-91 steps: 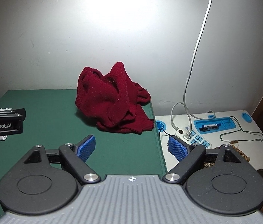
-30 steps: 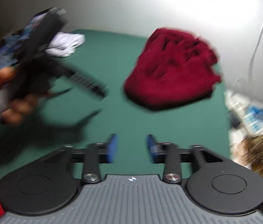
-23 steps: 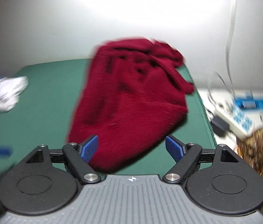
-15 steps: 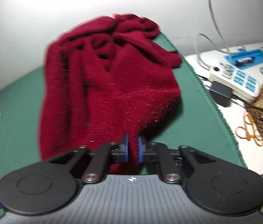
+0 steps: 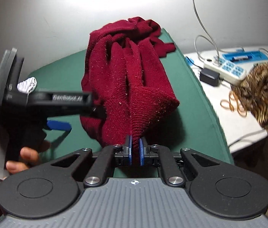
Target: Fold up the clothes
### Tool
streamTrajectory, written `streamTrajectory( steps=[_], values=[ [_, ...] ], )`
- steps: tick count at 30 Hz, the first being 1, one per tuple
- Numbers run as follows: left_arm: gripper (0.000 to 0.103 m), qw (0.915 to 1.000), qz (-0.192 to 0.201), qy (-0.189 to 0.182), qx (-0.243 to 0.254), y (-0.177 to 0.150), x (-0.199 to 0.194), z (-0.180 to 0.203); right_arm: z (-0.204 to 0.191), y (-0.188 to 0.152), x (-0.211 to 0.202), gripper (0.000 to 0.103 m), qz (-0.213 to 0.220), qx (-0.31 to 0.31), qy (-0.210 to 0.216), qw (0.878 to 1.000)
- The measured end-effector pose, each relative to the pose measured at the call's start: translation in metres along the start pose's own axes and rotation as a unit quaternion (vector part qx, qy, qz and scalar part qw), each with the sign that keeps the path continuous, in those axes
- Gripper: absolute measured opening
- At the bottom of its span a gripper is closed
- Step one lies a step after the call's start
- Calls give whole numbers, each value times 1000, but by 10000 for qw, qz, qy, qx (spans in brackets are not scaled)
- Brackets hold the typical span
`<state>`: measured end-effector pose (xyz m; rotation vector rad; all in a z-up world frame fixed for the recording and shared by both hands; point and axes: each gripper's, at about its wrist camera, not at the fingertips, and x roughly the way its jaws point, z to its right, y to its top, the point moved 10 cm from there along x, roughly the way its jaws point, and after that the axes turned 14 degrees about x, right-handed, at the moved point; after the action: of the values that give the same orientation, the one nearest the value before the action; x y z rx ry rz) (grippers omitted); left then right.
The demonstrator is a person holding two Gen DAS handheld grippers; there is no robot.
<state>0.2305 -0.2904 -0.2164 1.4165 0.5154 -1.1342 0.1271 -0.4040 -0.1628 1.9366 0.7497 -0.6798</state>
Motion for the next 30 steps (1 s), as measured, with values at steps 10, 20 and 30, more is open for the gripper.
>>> streamTrajectory(
  steps=[10, 20, 30],
  values=[
    [26, 9961, 280, 523, 659, -13, -20, 9, 17, -6, -40, 24, 315, -565, -539, 9964],
    [27, 9901, 488, 1151, 635, -22, -48, 3, -54, 97, 14, 41, 743, -1554, -316, 9845],
    [24, 9868, 436, 1328, 821, -37, -56, 16, -128, 185, 163, 75, 194, -795, -137, 9966]
  ],
)
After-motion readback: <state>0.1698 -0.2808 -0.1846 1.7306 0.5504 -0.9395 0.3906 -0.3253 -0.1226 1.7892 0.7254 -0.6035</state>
